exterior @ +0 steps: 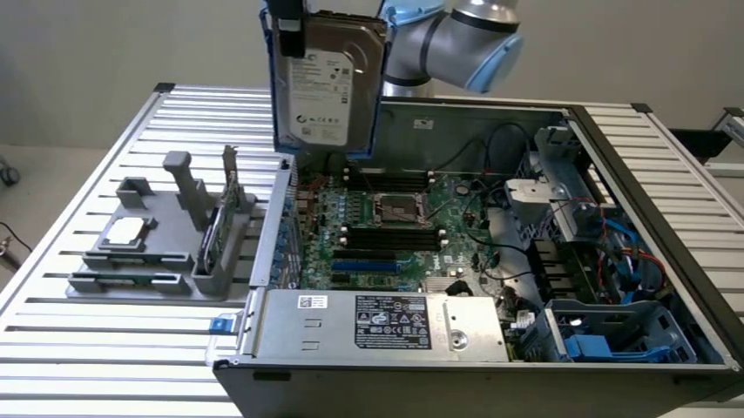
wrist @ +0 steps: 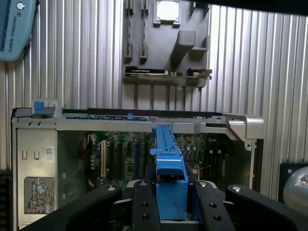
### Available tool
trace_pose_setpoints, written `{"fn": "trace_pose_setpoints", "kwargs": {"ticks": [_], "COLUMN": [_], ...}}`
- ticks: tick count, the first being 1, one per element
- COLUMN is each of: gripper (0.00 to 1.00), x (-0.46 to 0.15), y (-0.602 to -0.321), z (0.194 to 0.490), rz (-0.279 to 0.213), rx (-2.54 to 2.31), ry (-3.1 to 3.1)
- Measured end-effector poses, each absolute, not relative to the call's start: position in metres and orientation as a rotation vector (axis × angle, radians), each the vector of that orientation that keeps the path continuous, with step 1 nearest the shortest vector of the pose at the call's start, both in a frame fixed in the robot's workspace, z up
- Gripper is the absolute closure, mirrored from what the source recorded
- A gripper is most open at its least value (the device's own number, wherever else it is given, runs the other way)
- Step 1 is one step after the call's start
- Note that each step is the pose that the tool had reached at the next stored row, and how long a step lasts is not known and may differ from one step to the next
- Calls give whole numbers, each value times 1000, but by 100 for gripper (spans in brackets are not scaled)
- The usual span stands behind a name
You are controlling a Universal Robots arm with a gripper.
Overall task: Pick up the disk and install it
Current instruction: 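Pick up the disk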
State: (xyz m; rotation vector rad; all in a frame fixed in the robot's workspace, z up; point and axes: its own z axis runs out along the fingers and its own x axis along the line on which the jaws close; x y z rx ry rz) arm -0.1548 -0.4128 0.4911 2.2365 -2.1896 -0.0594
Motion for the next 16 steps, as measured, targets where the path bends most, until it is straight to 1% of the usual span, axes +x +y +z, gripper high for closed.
{"fn": "trace_pose_setpoints", "kwargs": {"ticks": [16], "gripper": [67], "x": [-114], "y": [-458], "z": [491], "rz": [-59], "rx": [2237], "ry": [-2190]}}
